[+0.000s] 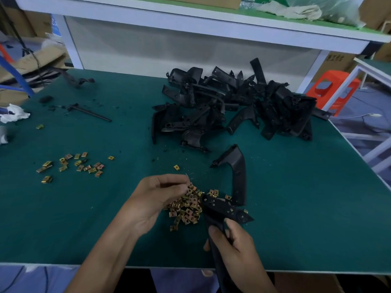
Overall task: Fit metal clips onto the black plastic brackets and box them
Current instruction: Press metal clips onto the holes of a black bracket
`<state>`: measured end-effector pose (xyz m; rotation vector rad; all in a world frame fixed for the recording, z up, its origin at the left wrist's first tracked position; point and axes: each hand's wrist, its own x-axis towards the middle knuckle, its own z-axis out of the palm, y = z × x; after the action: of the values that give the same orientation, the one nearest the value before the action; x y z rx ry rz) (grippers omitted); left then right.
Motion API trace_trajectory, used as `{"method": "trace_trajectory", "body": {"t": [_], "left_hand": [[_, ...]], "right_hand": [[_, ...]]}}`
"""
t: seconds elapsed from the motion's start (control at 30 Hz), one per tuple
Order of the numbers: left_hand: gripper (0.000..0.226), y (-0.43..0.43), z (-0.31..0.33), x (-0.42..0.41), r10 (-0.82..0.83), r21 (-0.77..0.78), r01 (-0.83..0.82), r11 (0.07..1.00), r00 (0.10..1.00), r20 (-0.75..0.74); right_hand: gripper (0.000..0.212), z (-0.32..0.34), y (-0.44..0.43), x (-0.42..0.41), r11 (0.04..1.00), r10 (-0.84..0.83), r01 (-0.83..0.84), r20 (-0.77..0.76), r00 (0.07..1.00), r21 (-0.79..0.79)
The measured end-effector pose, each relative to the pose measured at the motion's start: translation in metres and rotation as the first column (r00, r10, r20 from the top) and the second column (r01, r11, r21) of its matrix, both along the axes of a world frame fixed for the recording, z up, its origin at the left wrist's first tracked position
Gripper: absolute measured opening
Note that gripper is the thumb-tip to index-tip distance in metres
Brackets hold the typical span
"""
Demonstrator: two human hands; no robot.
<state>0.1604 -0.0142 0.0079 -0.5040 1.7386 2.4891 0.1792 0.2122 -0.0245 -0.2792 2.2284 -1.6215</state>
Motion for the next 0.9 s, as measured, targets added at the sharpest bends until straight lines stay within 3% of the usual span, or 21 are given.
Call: {"method": "trace_trajectory", "body": {"t": [0.13,0.23,0.33,0.4,0.67,0.9], "left_hand": [[0.034,0.011,0.005,0.004,-0.064,0.022,0.066,0.998,0.996,-0.057],[0.028,0.021,0.009,0.002,-0.081,-0.188,0.059,0.980,0.990,-0.112],[0.006,0.030,0.012,-0.002,-0.138,-0.421,0.050,0.906,0.974,-0.182],[0.007,0.033,0.014,-0.005,-0.170,-0.517,0.037,0.855,0.962,-0.212],[0.022,0.031,0.017,-0.005,-0.359,-0.597,0.182,0.782,0.914,-0.191],[0.023,0.030,0.018,-0.005,-0.401,-0.716,0.174,0.676,0.902,-0.159]], "right_hand": [[0.022,0.002,0.001,0.000,1.000,0.027,-0.027,0.008,1.000,-0.009],[0.017,0.003,0.001,0.000,0.999,0.041,-0.041,-0.001,0.999,-0.013],[0.018,0.002,0.001,0.000,0.999,0.048,-0.048,0.004,0.999,-0.013],[0.018,0.001,0.001,0.000,0.999,0.052,-0.052,0.013,0.999,-0.011],[0.026,0.008,0.003,-0.002,0.998,0.067,-0.066,0.089,0.994,-0.017],[0.031,0.010,0.002,-0.001,0.998,0.065,-0.065,0.109,0.992,-0.008]]}}
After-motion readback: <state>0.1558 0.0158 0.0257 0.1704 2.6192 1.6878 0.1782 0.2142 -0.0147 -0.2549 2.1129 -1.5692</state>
